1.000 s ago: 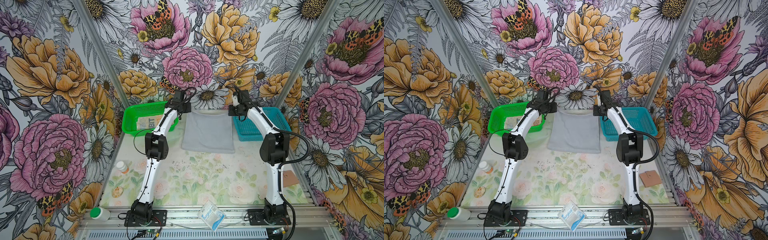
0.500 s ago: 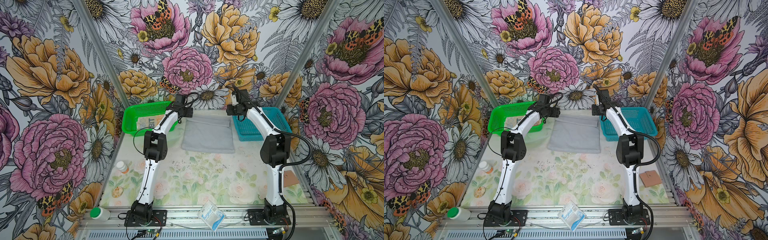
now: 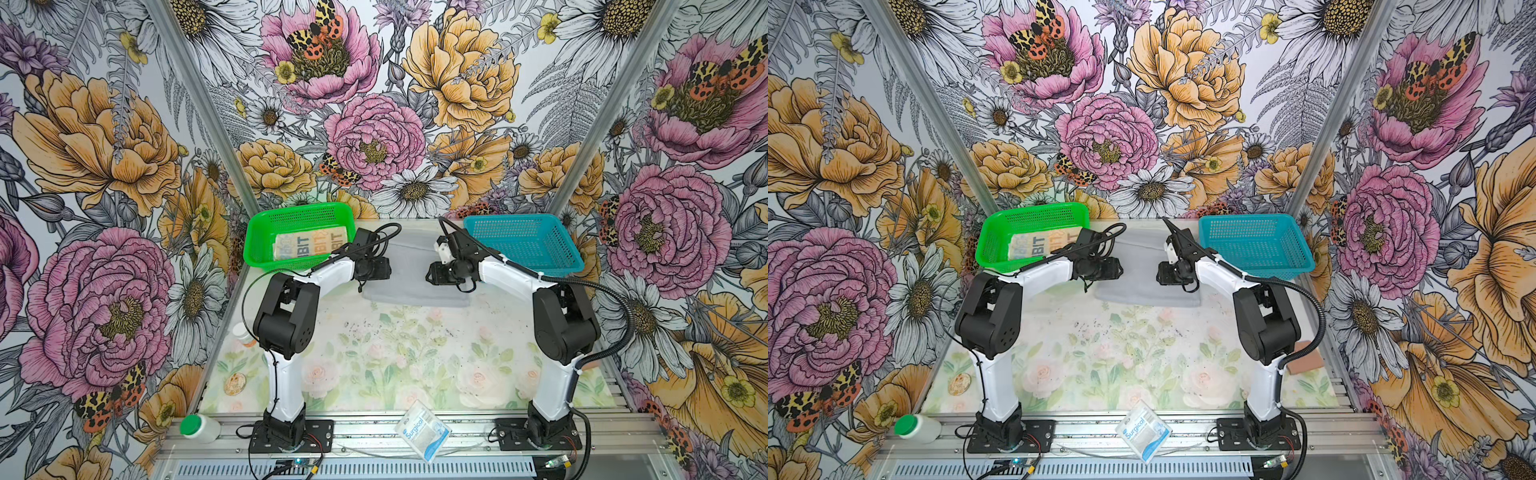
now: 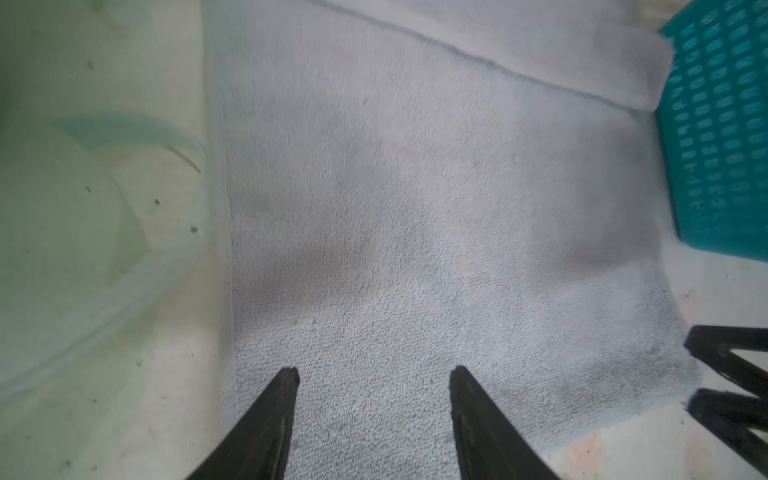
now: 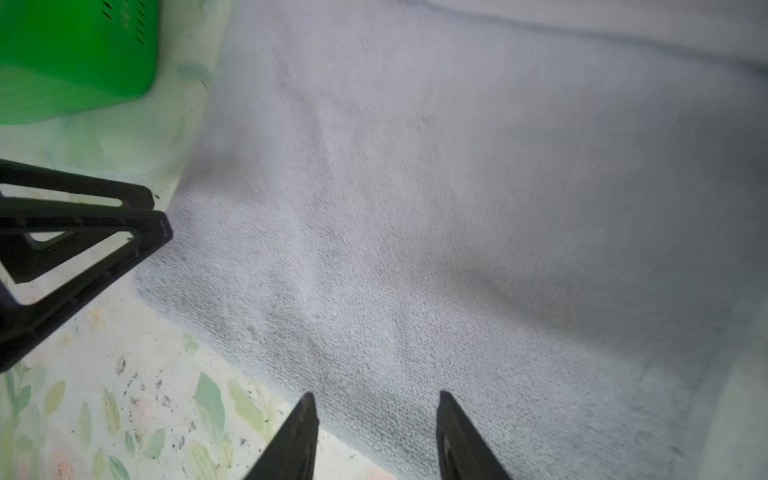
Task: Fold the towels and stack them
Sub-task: 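Move both grippers back to the folded towel's near edge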
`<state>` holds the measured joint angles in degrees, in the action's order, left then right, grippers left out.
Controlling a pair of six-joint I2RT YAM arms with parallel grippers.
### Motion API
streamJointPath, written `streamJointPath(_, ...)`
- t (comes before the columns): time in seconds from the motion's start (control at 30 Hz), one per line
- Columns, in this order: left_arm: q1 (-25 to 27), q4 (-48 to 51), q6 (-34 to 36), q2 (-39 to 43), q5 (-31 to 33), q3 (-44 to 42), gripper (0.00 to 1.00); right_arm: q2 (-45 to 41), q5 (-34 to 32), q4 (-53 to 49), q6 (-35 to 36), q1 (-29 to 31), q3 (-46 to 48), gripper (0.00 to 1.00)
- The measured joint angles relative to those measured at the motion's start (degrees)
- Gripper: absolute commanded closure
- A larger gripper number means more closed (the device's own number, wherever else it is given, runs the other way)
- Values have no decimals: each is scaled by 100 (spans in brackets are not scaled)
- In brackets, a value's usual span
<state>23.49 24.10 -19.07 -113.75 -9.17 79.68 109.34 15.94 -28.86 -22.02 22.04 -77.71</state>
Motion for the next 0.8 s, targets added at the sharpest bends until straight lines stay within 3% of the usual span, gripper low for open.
streamJointPath(0.3,358,-424,-490,175,149,-870,38,-50,52,487,-111,-37,651,52)
streamJointPath(0.8,1016,-450,-1410,2068,549,-3112,34,-1443,590,557,-354,13,2509,54)
